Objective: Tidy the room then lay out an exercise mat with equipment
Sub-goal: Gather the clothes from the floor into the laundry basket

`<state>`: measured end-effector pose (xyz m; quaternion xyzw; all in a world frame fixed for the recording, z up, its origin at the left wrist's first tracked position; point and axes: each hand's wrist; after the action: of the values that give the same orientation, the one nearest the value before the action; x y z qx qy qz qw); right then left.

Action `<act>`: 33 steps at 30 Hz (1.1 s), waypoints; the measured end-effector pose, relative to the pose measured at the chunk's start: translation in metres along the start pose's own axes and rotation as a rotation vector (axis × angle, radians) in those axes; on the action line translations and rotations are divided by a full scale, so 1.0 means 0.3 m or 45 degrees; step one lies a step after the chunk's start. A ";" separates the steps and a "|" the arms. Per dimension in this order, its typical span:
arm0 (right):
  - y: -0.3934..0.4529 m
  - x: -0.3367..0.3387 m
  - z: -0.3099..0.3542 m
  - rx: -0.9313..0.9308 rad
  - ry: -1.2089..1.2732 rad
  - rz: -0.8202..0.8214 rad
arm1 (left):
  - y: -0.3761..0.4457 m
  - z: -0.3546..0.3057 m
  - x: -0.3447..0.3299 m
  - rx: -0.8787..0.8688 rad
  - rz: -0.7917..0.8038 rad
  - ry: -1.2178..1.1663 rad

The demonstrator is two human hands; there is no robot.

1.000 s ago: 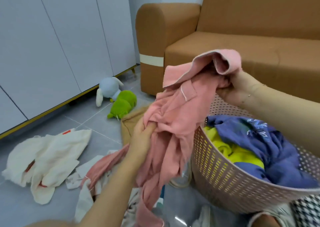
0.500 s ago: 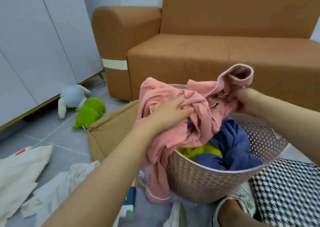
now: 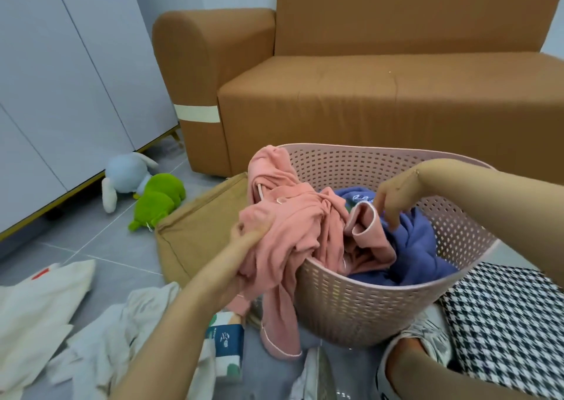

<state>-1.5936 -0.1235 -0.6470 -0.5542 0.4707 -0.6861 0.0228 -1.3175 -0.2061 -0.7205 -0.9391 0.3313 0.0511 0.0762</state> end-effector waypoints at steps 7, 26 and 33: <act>0.035 -0.080 -0.006 -0.020 0.052 0.311 | 0.003 -0.170 -0.081 -0.492 -0.052 0.544; 0.037 -0.001 -0.144 0.210 0.867 -0.358 | 0.302 -0.182 -0.082 -0.602 -0.446 1.183; -0.069 -0.075 0.059 0.412 0.285 0.160 | 0.291 -0.137 -0.052 -0.322 -0.225 0.810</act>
<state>-1.5609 -0.1106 -0.6508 -0.4332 0.3873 -0.8074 0.1018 -1.3828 -0.2708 -0.6873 -0.9351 0.2468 -0.2101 -0.1434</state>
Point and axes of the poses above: each hand's wrist, its own y-axis towards the middle knuckle, its own x-axis out of the back of the hand, z = x × y, and after that the axes turned 14 degrees about -x, right-handed
